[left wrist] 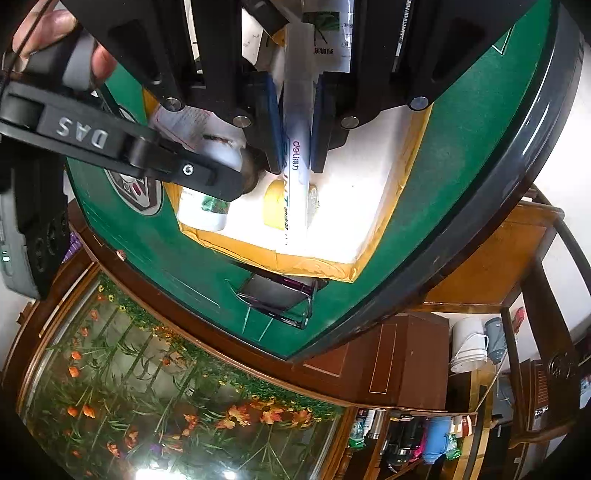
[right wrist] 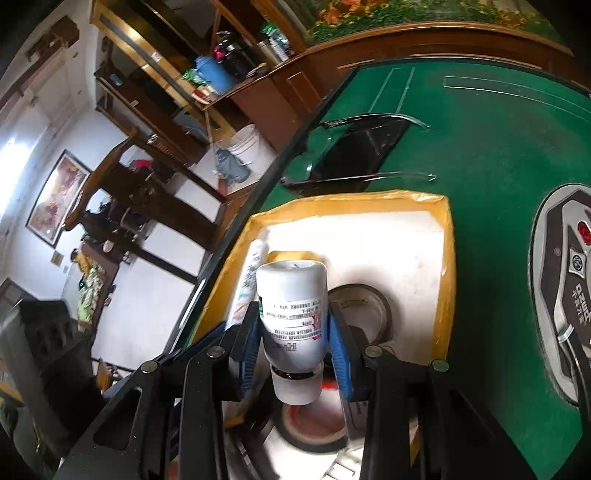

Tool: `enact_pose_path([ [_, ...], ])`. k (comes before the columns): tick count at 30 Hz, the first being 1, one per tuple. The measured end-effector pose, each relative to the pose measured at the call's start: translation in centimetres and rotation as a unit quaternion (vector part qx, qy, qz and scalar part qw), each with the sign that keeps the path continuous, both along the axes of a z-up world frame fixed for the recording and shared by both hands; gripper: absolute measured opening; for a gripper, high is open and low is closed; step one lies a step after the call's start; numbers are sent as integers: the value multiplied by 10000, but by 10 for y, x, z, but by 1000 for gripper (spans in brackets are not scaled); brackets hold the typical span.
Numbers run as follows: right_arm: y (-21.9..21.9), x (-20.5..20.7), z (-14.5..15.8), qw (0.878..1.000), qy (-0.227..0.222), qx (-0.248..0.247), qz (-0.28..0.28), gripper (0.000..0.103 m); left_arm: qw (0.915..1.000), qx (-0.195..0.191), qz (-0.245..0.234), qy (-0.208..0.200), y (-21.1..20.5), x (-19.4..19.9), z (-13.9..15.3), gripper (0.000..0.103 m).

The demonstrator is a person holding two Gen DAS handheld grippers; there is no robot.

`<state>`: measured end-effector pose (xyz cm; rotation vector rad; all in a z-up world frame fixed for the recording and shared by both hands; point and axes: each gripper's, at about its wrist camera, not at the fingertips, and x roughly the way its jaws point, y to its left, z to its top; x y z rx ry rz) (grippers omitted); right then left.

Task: Organize rigid objects
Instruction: 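Drop the paint marker into the tray with the left tool while the right tool drops the bottle, then grasp a black marker from the table with the left tool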

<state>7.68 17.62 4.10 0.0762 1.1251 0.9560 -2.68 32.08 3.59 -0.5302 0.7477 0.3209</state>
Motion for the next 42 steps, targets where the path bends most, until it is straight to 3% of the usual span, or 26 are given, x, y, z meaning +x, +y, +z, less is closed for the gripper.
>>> enact_pose_path([
  [1,0,2,-1,10000,17,-20,-42,35,10000,-18,13,-17,1,-1,0,16],
  [3,-2,5,-3,9999,106,47,-64,38,10000,-63,38,-13,3,-2,0,35],
  [4,-4,5,-2,9999,94,100,-64,41,9999,-81,85,-1,5,-3,-1,60],
  [5,-3,5,-2,9999,51,112,-88,49,9999,-84,136,-41,6,-5,0,73],
  [7,-8,4,3,9997,-23,170,-157,58,9996,-106,231,-148,7,-10,3,73],
  [14,-45,1,21,9981,-85,535,-288,58,9989,-219,313,-258,9,-24,6,73],
  [23,-130,-7,26,9953,-52,883,-389,58,9992,-131,74,-369,-21,-42,16,73],
  [32,-265,0,22,9916,-416,766,-952,58,9938,430,-854,-568,-109,-40,47,73],
  [35,-311,6,18,9856,-714,553,-1428,58,9868,622,-1378,-572,-150,-29,54,85],
  [38,-347,18,9,9778,-845,334,-1885,58,9803,357,-1888,-455,-184,-7,48,86],
  [42,-367,40,-8,9733,-218,601,-2202,58,9797,-130,-2003,12,-207,37,25,86],
])
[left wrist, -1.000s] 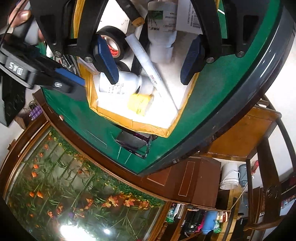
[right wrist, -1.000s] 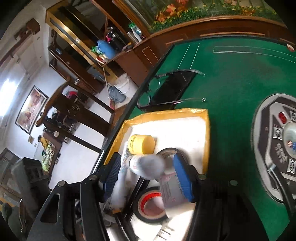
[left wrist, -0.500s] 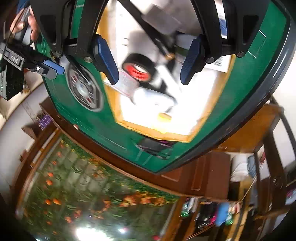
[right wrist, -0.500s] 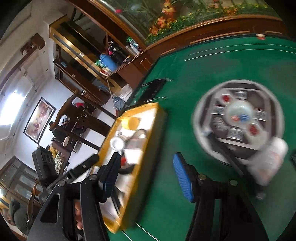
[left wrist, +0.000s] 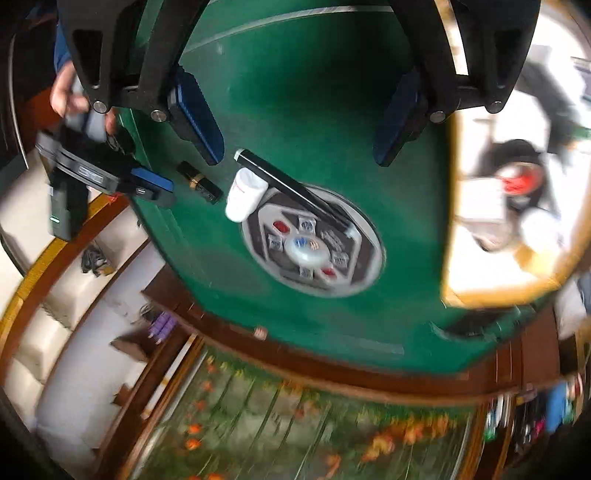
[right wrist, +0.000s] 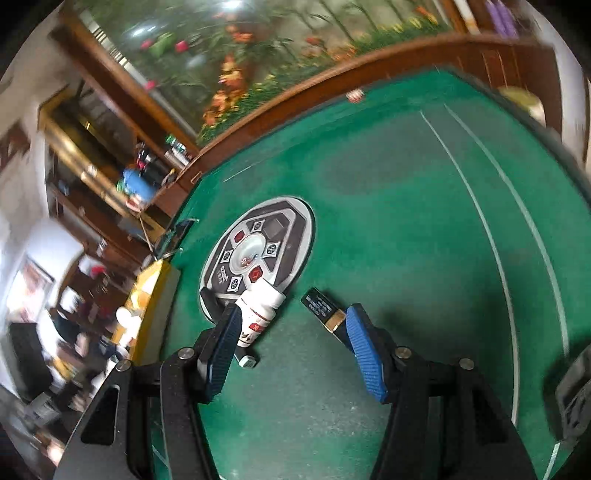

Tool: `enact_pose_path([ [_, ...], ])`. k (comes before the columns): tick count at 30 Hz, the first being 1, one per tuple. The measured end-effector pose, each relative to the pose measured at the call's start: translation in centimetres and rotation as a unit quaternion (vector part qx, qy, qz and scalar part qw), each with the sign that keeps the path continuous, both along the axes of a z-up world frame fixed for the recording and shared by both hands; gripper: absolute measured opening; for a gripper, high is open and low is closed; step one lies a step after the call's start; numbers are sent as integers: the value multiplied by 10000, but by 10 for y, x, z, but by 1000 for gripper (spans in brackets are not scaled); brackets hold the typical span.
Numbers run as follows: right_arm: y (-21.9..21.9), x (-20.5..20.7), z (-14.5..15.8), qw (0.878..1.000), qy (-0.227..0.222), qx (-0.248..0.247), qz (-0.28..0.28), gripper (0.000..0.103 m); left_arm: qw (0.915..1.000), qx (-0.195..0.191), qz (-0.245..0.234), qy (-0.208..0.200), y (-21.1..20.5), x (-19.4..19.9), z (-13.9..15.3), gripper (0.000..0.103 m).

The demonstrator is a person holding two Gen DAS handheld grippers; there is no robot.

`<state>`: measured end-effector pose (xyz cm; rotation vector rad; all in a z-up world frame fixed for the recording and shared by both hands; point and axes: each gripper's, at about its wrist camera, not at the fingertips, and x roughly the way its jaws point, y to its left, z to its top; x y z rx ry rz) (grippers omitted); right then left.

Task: Organize rigid objects
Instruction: 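Grasp a black marker from the table with the left tool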

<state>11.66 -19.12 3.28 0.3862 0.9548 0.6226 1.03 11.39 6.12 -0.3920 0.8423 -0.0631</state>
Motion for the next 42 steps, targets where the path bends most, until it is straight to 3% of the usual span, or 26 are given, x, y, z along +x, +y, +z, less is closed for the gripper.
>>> enact_pose_path([
  [4,2,0,-1,9997,111,194,89,58,9988,-34,257,412,-8,40,-18,86],
  [9,-3,-7,9,9996,-55,274,27,58,9910,661,628,976,-26,79,-35,86],
  [13,-5,-8,14,9996,-116,270,-5,58,9845,1133,535,1228,-34,92,-52,85],
  [16,-6,-8,13,9998,-118,164,-1,58,9804,1640,317,1042,-43,87,-54,80],
  [18,-7,-7,13,9998,-94,161,-31,58,9815,1643,240,956,-42,77,-51,66],
  [20,-6,-7,13,9999,-157,37,-33,58,9810,1708,142,914,-42,66,-49,43],
  [23,-2,-8,12,9995,-222,-195,-82,58,9812,1747,19,819,-44,49,-48,33],
  [33,2,-3,3,9978,-263,-584,-158,58,9841,1722,-33,426,-40,20,-53,31],
  [37,20,-1,-6,9895,-377,-1392,22,58,9846,1716,-17,338,-40,20,-54,31],
  [42,44,-4,-21,9774,-511,-2005,428,58,9851,1691,-20,315,-39,20,-54,31],
])
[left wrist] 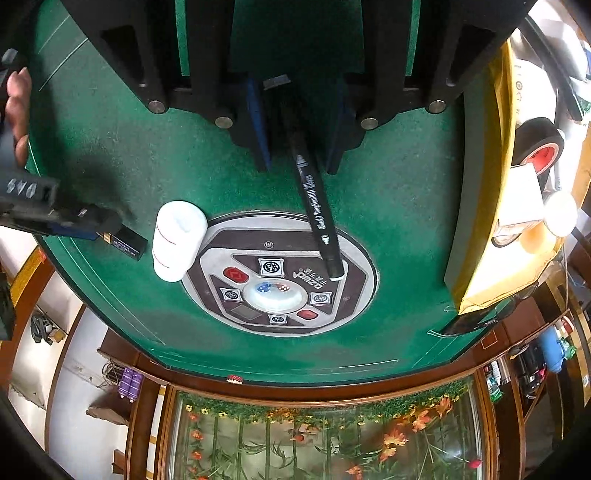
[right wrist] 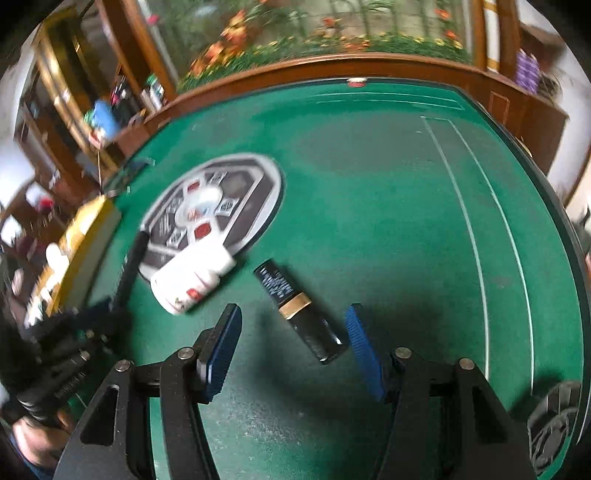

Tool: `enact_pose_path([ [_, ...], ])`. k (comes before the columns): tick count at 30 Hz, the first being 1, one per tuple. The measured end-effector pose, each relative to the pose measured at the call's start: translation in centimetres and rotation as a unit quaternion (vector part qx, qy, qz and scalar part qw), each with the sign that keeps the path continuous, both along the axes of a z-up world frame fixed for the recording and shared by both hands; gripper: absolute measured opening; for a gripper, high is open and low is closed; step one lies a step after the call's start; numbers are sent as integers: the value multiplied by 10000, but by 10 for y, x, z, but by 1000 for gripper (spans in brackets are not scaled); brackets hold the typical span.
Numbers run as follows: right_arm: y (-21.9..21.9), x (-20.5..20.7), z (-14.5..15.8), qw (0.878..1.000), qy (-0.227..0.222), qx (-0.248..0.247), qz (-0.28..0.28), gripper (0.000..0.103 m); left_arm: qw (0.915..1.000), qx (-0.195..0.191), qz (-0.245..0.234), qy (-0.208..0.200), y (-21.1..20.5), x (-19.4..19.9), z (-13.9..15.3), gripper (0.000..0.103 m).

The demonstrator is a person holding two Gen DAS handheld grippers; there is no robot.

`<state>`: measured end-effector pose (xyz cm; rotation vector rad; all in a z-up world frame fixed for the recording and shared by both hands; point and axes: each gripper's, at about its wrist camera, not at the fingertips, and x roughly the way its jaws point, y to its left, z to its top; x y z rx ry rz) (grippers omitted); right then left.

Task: Organize rigid objects
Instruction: 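Grasp a black marker from the table with the left tool, then grasp the black gold-banded tube with the right tool while the left tool holds the marker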

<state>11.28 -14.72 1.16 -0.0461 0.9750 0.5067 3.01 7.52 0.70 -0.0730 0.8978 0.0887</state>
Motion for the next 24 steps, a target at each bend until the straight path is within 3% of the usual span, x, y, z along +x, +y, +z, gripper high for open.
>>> enact_pose_path([
  [4,9,-6,-5,9990,-230,-346,135,56,10000,-36,5,-19,0,-1,0,31],
  [8,16,-14,-5,9957,-507,-748,185,22,10000,-11,8,-16,0,-1,0,31],
  [9,17,-15,-4,9956,-519,-756,219,18,10000,-5,10,-16,0,-1,0,31],
  [16,15,-15,-3,9964,-442,-699,193,17,10000,10,11,-15,0,-1,0,31],
  [21,16,-13,-4,9953,-611,-735,128,24,10000,-4,7,-17,0,-1,0,31],
  [24,19,-15,-4,9952,-614,-733,202,16,10000,-5,9,-20,0,0,0,31],
])
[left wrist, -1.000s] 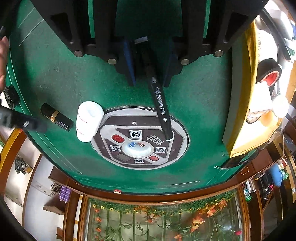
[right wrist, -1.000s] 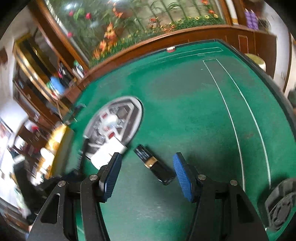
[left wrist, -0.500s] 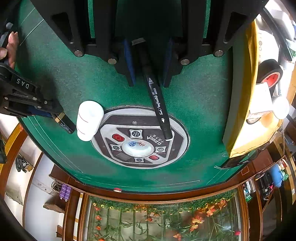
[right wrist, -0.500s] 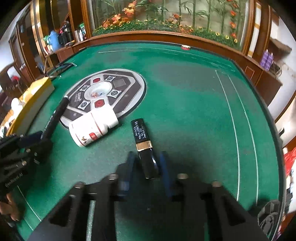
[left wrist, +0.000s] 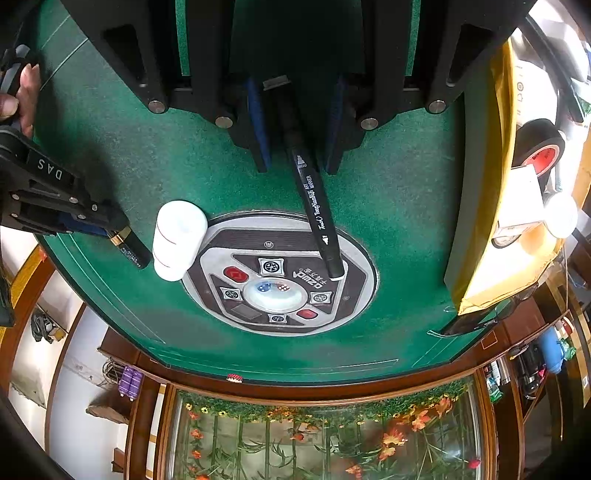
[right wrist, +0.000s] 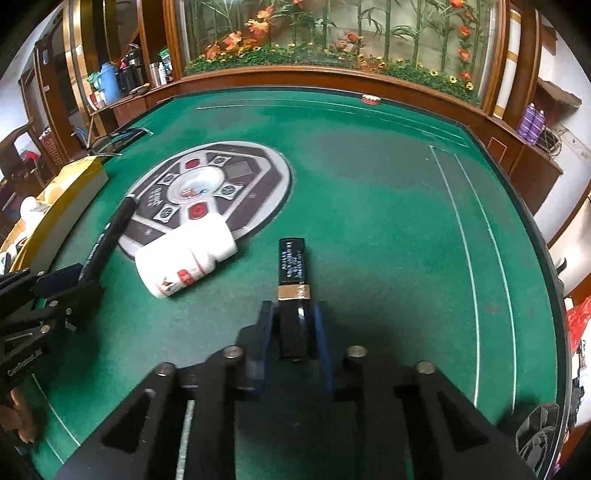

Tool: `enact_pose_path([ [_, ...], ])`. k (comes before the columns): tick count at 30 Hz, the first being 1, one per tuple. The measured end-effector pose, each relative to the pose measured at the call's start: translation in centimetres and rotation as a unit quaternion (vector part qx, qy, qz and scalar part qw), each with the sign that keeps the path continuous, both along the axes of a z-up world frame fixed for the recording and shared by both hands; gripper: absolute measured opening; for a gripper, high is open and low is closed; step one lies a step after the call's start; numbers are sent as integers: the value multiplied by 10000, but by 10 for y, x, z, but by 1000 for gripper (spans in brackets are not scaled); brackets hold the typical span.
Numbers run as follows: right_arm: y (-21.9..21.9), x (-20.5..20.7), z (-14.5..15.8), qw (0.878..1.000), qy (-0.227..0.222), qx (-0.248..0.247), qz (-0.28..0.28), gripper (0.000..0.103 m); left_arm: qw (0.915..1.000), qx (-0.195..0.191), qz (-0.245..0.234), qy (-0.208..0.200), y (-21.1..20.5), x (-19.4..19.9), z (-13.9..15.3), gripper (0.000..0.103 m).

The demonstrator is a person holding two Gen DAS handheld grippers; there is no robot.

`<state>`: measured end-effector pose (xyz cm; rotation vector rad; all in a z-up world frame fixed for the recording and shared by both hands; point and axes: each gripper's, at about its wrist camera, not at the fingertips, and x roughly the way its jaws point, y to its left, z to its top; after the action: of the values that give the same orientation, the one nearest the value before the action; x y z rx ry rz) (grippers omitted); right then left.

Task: Organize rigid objects
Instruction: 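Grasp the black gold-banded tube with the right tool while the left tool holds the marker, then drop the black marker into the tray with the left tool while the right tool drops the tube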

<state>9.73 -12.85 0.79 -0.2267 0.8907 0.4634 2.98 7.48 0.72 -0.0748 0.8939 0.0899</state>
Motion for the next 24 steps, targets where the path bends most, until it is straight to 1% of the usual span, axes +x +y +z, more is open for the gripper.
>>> enact_pose_path([
  [3,1,-2,1,10000,54,35,65,16,10000,-4,0,-1,0,0,0,31],
  [9,-1,-4,3,9984,372,401,138,16,10000,-53,29,-24,1,-1,0,30],
  [10,-2,-4,4,9981,393,458,115,16,10000,-80,47,-25,2,-1,1,28],
  [12,-6,-4,7,9974,407,591,81,16,9999,-151,36,-23,2,-1,1,28],
  [15,-12,-4,13,9943,540,916,50,16,9995,-327,17,2,3,-2,2,28],
  [16,-13,-5,15,9932,574,1009,49,16,9994,-355,19,18,3,-2,2,25],
  [17,-14,-5,17,9926,583,1066,55,16,9992,-388,39,28,4,-2,2,24],
  [19,-16,-7,22,9915,548,1182,56,16,9988,-479,47,42,5,-2,3,24],
  [24,-22,-5,25,9903,537,1283,-43,16,9989,-472,64,52,3,-2,2,24],
])
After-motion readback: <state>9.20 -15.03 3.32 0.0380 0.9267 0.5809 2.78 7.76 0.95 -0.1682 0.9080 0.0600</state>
